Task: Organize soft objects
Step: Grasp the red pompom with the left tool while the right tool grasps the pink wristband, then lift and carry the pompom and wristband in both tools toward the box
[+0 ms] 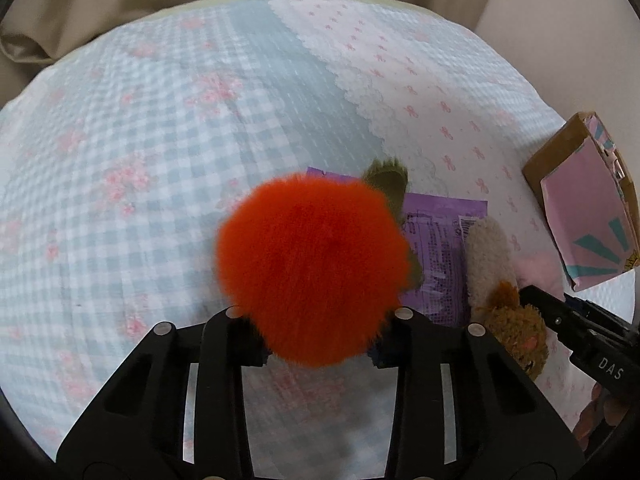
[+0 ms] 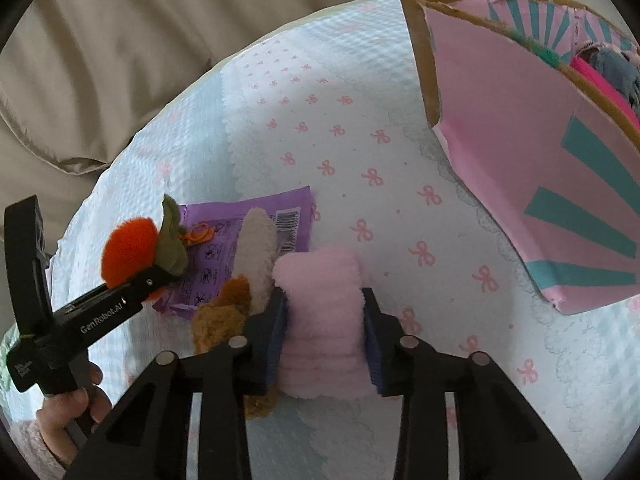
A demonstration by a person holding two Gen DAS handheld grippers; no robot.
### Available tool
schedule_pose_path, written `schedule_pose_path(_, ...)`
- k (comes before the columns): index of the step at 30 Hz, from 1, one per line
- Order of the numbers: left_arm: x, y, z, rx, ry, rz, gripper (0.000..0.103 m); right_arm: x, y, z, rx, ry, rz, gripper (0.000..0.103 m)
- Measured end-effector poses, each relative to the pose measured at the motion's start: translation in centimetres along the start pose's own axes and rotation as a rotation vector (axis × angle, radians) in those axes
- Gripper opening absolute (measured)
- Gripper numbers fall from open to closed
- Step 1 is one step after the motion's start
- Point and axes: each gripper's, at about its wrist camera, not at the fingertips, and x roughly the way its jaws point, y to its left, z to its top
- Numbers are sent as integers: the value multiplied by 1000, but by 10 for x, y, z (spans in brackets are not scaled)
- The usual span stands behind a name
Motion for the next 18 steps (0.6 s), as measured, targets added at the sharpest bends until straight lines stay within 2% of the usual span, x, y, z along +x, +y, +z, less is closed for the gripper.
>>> schedule_pose_path(11,-39,-2,1,4,-73,4,21,-28,18,8,-84,-60,-20,31)
schedule_pose_path(18,-73,-7,3,0,-165,8,7,-50,28,8,-118,-93,-16,31)
